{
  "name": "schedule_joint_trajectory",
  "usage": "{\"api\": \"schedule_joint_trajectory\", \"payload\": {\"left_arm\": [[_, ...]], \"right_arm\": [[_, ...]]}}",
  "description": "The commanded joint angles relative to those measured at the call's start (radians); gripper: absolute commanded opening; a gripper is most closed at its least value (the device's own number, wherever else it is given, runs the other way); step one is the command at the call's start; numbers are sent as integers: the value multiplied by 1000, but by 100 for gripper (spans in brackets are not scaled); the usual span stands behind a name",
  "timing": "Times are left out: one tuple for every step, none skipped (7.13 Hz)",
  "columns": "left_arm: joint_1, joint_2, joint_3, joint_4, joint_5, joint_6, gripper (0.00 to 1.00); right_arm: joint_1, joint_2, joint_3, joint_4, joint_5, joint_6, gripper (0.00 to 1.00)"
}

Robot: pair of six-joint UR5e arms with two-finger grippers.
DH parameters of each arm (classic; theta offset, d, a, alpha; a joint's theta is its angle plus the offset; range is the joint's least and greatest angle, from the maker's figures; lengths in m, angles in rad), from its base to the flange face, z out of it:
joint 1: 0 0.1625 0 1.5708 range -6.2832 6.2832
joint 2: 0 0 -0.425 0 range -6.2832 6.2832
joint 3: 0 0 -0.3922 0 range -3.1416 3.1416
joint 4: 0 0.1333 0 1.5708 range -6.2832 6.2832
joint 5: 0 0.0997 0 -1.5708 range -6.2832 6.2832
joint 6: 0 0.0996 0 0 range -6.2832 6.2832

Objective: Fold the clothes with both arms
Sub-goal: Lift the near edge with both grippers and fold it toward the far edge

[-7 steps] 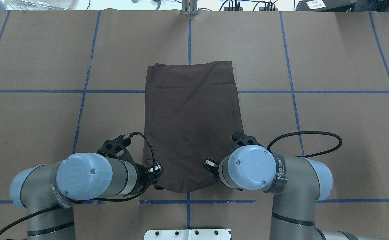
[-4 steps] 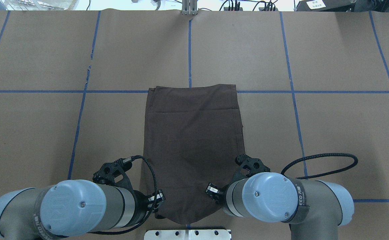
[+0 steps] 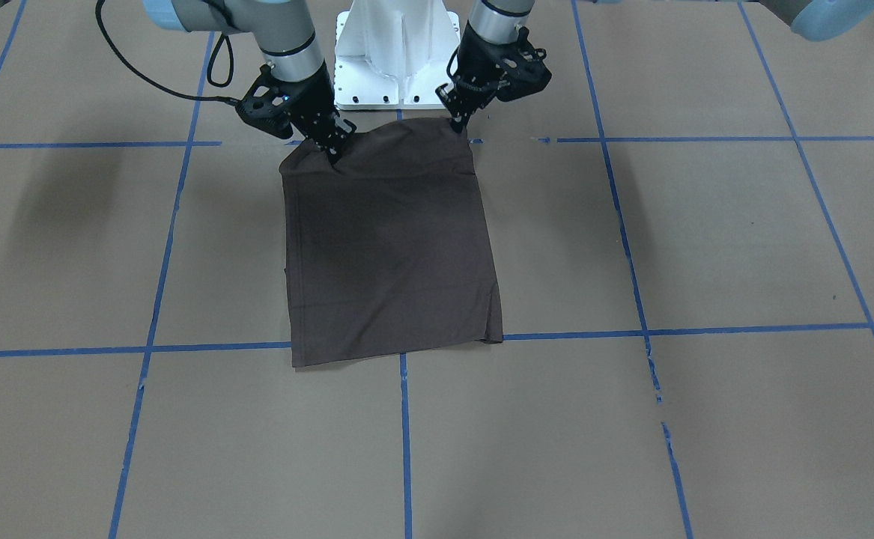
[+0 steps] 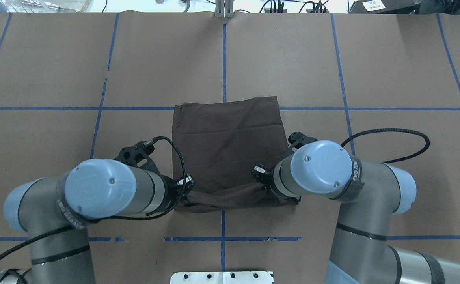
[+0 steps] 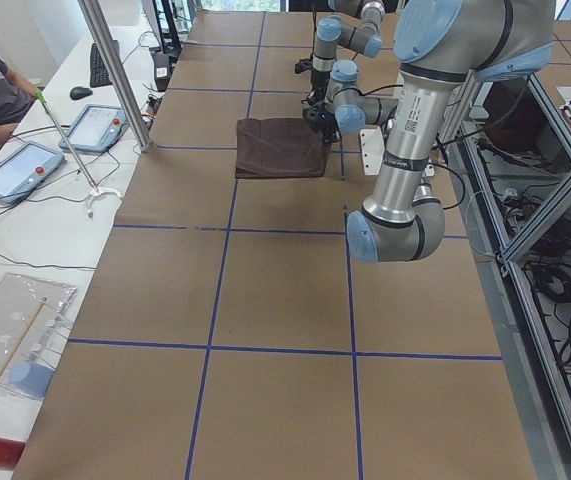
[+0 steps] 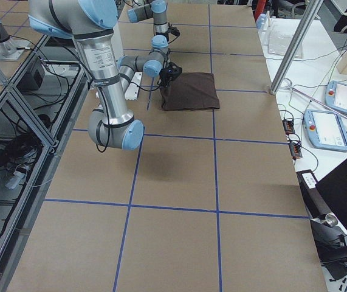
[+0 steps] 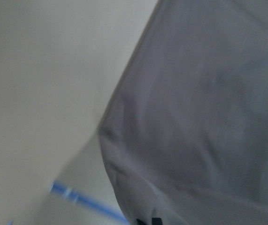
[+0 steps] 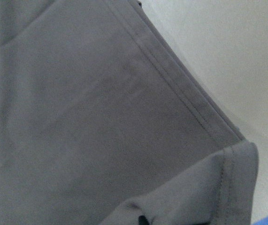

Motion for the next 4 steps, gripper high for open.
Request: {"api": "schedule_joint_trajectory", "payload": {"left_arm": [[-114,-32,99,-72,-1,4,0],[-143,-32,107,-91,-3,5,0],[-151,-40,124,-105,-1,21,0],[-151,-49,156,-141,-1,21,0]], "right_arm": [[113,89,-135,23,57,-32,0],[156,111,-193,81,97,-32,0],[190,140,-256,138,120,-32,0],[205,193,-336,167,122,-34,0]]}}
